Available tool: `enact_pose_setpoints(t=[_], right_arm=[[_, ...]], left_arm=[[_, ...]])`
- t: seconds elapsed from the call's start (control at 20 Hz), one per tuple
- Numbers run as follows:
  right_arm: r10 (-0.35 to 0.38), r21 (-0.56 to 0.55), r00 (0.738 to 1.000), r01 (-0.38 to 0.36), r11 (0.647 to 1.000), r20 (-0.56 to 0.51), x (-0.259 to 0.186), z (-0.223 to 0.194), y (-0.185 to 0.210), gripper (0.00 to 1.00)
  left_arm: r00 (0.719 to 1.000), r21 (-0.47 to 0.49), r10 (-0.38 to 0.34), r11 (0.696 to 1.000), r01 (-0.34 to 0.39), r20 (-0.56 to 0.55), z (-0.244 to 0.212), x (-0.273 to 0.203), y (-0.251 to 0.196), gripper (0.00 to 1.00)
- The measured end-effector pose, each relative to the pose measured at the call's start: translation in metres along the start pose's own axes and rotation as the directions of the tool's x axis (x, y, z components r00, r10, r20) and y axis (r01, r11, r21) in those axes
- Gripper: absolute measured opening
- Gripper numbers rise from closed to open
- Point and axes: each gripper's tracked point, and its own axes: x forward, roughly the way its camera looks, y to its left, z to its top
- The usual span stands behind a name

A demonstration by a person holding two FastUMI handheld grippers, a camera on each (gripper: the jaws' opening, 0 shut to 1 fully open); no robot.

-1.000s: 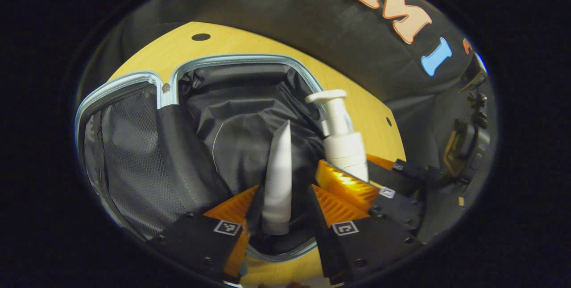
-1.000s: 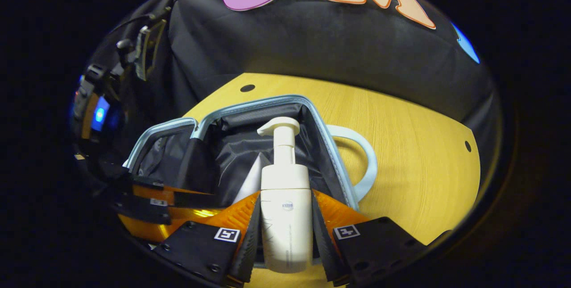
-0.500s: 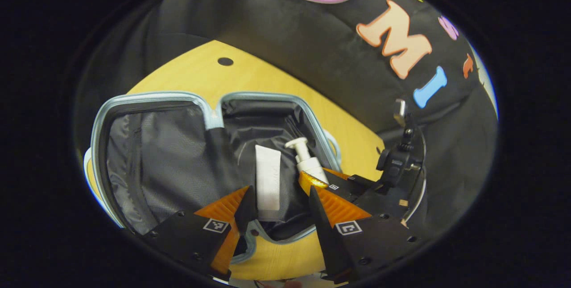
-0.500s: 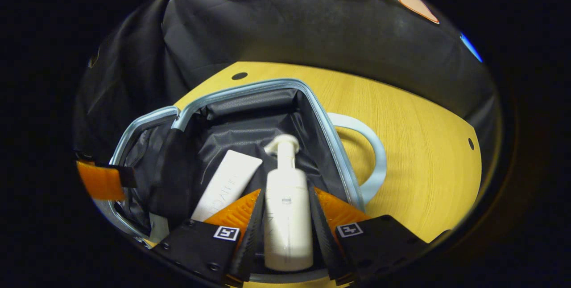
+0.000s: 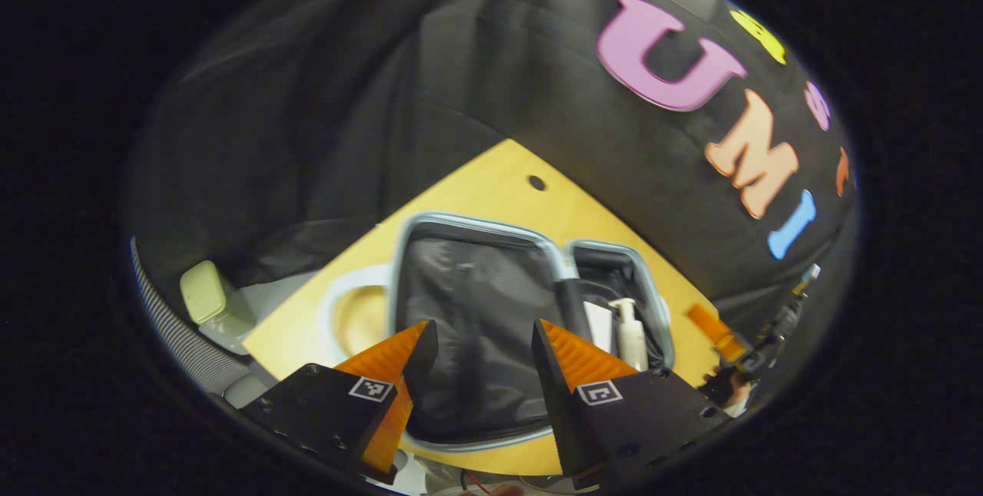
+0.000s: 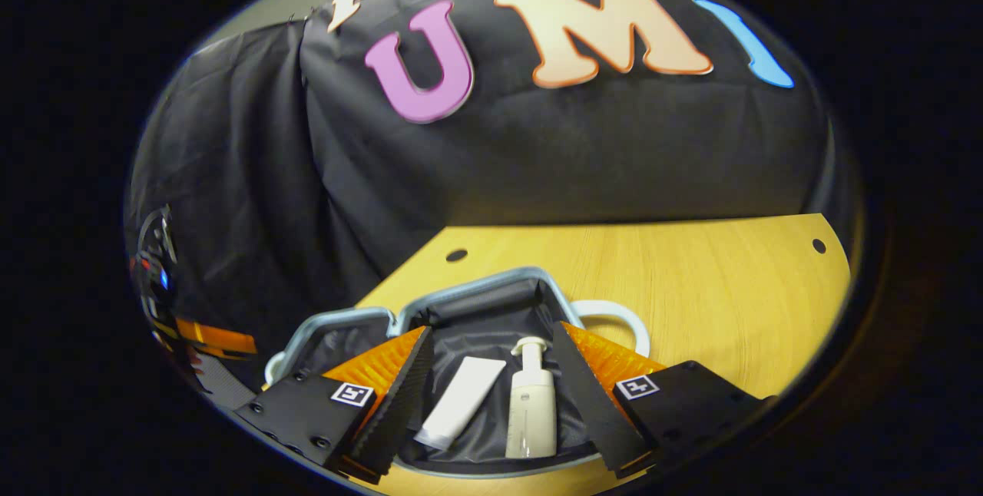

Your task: First open the suitcase, pack the skin care products into it, and then close the suitcase.

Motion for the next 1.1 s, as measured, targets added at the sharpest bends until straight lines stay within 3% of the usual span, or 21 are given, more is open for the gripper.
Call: enact_pose_setpoints(t=[0.25,0.3,0.35,0.5,0.6,0.65,0.7,0.8,0.9,1.1], right_arm=[[-0.06,-0.011,0.991,0.062,0.998,0.121,-0.09,0.054,-0.03,0.98],[-0.085,-0.02,0.987,0.088,0.996,0.134,-0.108,0.06,-0.039,0.94],[-0.108,-0.032,0.984,0.113,0.993,0.141,-0.124,0.063,-0.045,0.98],[-0.187,-0.068,0.968,0.201,0.977,0.167,-0.167,0.07,-0.066,0.98],[-0.237,-0.072,0.958,0.251,0.965,0.165,-0.19,0.07,-0.078,0.98],[-0.247,-0.06,0.956,0.259,0.964,0.161,-0.199,0.071,-0.079,1.0],[-0.254,-0.052,0.952,0.266,0.963,0.17,-0.207,0.075,-0.08,0.98],[-0.269,-0.046,0.946,0.281,0.959,0.184,-0.218,0.079,-0.084,0.98],[-0.284,-0.057,0.94,0.299,0.953,0.189,-0.226,0.083,-0.088,0.98],[-0.29,-0.071,0.938,0.307,0.949,0.189,-0.227,0.087,-0.09,0.98]], left_arm=[[0.989,-0.12,0.147,0.982,-0.146,0.005,-0.005,-0.013,0.079,0.71],[0.988,-0.142,0.156,0.978,-0.156,-0.007,-0.009,-0.01,0.087,0.71],[0.988,-0.169,0.152,0.974,-0.153,-0.019,-0.013,-0.004,0.092,0.71],[0.993,-0.28,0.096,0.954,-0.111,-0.068,-0.028,0.017,0.096,0.75],[0.996,-0.363,0.052,0.929,-0.073,-0.067,-0.026,0.029,0.094,0.65],[0.997,-0.396,0.031,0.917,-0.055,-0.068,-0.027,0.035,0.093,0.7],[0.998,-0.429,0.01,0.902,-0.039,-0.069,-0.029,0.043,0.093,0.58],[0.998,-0.488,-0.018,0.873,-0.012,-0.058,-0.029,0.05,0.095,0.48],[0.998,-0.534,-0.034,0.845,0.003,-0.049,-0.031,0.056,0.098,0.24],[0.996,-0.569,-0.086,0.82,0.056,-0.025,-0.029,0.049,0.093,0.05]])
